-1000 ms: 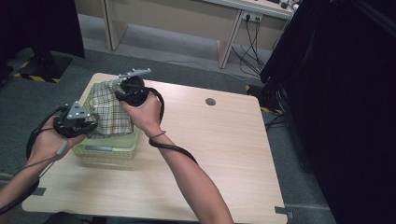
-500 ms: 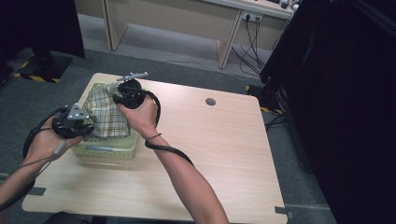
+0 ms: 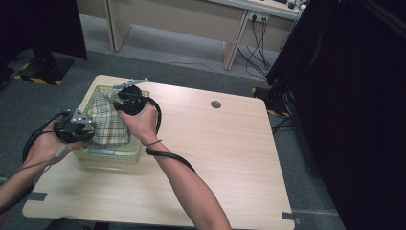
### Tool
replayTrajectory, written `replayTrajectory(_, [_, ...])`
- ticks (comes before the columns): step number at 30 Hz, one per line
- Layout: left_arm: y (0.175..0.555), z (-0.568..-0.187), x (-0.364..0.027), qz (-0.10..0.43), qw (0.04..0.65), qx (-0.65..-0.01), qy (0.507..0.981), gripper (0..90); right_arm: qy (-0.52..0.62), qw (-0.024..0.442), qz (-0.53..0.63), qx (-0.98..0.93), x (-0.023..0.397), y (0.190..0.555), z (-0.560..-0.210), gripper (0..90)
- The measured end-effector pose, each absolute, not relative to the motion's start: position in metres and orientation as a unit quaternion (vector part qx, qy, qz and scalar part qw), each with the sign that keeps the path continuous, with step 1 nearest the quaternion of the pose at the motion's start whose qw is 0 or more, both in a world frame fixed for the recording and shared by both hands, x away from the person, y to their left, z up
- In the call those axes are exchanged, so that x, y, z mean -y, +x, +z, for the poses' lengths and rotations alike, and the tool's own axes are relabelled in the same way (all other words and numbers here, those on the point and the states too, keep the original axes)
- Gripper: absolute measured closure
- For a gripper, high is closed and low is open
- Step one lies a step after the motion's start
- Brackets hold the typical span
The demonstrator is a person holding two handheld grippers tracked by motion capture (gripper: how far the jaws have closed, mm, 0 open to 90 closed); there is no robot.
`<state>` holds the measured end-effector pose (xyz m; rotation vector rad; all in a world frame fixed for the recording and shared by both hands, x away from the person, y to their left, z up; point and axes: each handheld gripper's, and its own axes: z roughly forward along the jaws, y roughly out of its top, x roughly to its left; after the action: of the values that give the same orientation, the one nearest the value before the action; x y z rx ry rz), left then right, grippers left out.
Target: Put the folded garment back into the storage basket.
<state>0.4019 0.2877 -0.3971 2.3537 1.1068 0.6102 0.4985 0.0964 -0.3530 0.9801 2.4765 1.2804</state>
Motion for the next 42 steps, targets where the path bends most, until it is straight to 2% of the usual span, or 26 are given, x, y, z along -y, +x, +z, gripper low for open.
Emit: replayTrajectory(42, [0.412,-0.415,-0.29,0.183,0.181,-0.4,0.88,83.3,0.33,0.08,0.406,-0.848,-0.111,0.497,-0.374,78.4])
